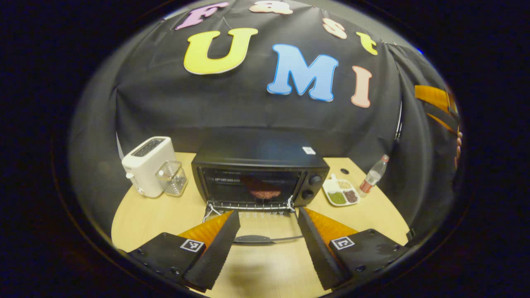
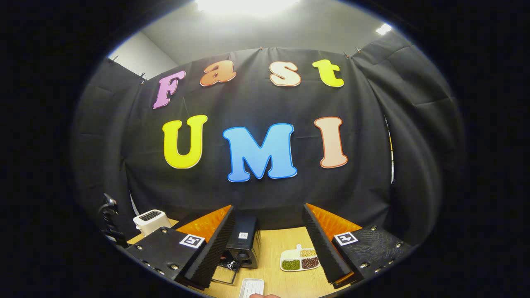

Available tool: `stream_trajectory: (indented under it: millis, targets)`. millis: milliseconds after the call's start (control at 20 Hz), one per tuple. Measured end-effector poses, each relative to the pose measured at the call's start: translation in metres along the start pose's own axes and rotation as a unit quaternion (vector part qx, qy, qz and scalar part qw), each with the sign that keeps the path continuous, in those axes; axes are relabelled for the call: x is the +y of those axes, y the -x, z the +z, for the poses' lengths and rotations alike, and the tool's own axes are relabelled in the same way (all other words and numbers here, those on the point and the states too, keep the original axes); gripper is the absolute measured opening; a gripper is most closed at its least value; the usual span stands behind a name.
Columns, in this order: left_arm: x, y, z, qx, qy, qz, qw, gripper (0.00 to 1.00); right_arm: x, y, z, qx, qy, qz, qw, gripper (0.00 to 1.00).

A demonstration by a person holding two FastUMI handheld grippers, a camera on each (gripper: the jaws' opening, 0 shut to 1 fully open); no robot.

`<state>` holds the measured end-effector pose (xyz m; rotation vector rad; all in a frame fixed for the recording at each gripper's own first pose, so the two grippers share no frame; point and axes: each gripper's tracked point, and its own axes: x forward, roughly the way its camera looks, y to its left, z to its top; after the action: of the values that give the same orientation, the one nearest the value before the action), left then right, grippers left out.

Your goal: Open the electric oven with the left hand, put the food in, and close the electric oven.

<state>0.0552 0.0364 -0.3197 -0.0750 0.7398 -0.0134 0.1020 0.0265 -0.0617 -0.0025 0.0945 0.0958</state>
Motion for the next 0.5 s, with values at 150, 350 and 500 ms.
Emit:
stream_trajectory:
  millis: [150, 350, 500]
  targets:
    - [0.012, -0.019, -0.044, 0.054, 0.0, 0.017, 0.998, 0.99, -0.013, -0.003, -0.006, 0.009, -0.009, -0.011, 1.0, 0.98]
    - [0.023, -0.044, -0.087, 0.123, -0.009, 0.027, 0.992, 0.96, -0.034, -0.001, -0.008, 0.007, -0.012, -0.031, 0.999, 0.98]
    - [0.027, -0.062, -0.116, 0.173, -0.01, 0.028, 0.984, 1.0, -0.046, 0.001, -0.013, 0.013, -0.013, -0.041, 0.999, 0.98]
